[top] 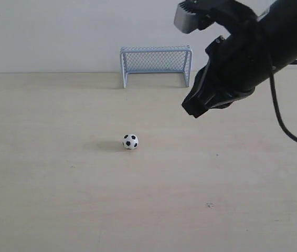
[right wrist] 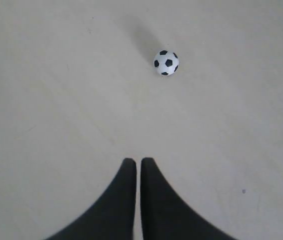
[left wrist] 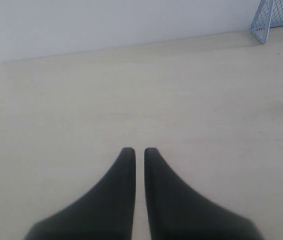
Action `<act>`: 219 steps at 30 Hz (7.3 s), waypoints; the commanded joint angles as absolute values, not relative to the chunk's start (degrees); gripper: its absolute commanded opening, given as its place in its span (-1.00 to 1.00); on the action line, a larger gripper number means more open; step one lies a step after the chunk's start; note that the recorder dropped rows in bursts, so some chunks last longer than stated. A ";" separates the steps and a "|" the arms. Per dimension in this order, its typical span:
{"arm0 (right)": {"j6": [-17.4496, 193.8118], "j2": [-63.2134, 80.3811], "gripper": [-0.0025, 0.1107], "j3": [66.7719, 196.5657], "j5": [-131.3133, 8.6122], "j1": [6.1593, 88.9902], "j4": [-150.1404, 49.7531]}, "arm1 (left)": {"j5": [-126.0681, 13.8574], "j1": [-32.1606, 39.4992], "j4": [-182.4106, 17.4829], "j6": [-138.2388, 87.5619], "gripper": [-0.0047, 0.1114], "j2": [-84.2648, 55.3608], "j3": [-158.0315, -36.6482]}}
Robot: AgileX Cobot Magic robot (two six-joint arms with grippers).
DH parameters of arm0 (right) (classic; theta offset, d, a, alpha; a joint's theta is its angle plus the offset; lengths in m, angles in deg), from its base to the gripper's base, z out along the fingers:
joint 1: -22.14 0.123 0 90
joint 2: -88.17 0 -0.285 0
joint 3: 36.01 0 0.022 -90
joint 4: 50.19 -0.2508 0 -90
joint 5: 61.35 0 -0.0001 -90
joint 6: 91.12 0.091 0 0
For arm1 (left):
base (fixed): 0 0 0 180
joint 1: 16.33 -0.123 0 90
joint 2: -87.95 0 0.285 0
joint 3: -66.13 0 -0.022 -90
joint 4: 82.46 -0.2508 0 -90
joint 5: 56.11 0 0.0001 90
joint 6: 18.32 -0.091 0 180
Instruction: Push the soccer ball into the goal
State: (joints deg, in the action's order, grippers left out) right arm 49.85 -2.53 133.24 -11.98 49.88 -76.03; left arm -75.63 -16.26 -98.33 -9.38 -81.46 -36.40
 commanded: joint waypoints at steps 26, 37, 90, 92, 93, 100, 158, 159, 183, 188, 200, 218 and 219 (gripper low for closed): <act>55.39 -27.60 -0.96 155.51 -0.65 57.29 -68.59 | -75.44 -15.80 -98.35 -8.85 -0.81 -81.15 -36.65; 55.15 -35.48 -0.96 166.02 5.70 59.00 -66.34 | -75.44 -15.80 -98.35 -8.85 -0.81 -81.15 -36.65; 55.91 -51.69 -0.96 179.47 6.95 61.47 -62.21 | -75.44 -15.80 -98.35 -8.85 -0.81 -81.15 -36.65; 56.32 -51.69 -0.96 179.47 6.60 61.47 -62.21 | -75.44 -15.80 -98.35 -8.85 -0.81 -81.15 -36.65; 56.32 -51.86 -0.96 179.47 6.47 61.47 -62.21 | -75.44 -15.80 -98.35 -8.85 -0.81 -81.15 -36.65; 57.13 -54.52 -0.96 182.52 6.82 61.47 -61.78 | -75.44 -15.80 -98.35 -8.85 -0.81 -81.15 -36.65; 53.29 -59.03 -0.96 187.52 8.61 61.35 -58.74 | -75.44 -15.80 -98.35 -8.85 -0.81 -81.15 -36.65; 53.56 -59.03 -0.96 187.52 8.61 61.35 -59.18 | -75.44 -15.80 -98.35 -8.85 -0.81 -81.15 -36.65; 55.10 -58.32 -0.96 187.42 8.61 61.35 -65.02 | -75.44 -15.80 -98.35 -8.85 -0.81 -81.15 -36.65; 55.20 -58.32 -0.96 187.42 8.61 61.35 -65.02 | -75.44 -15.80 -98.35 -8.85 -0.81 -81.15 -36.65; 59.95 -55.09 -0.96 187.42 8.61 59.91 -55.63 | -75.44 -15.80 -98.35 -8.85 -0.81 -81.15 -36.65; 63.75 -47.27 -0.96 186.56 8.61 59.91 -54.28 | -75.44 -15.80 -98.35 -8.85 -0.81 -81.15 -36.65; 63.75 -46.50 -0.96 185.54 8.61 59.91 -54.05 | -75.44 -15.80 -98.35 -8.85 -0.81 -81.15 -36.65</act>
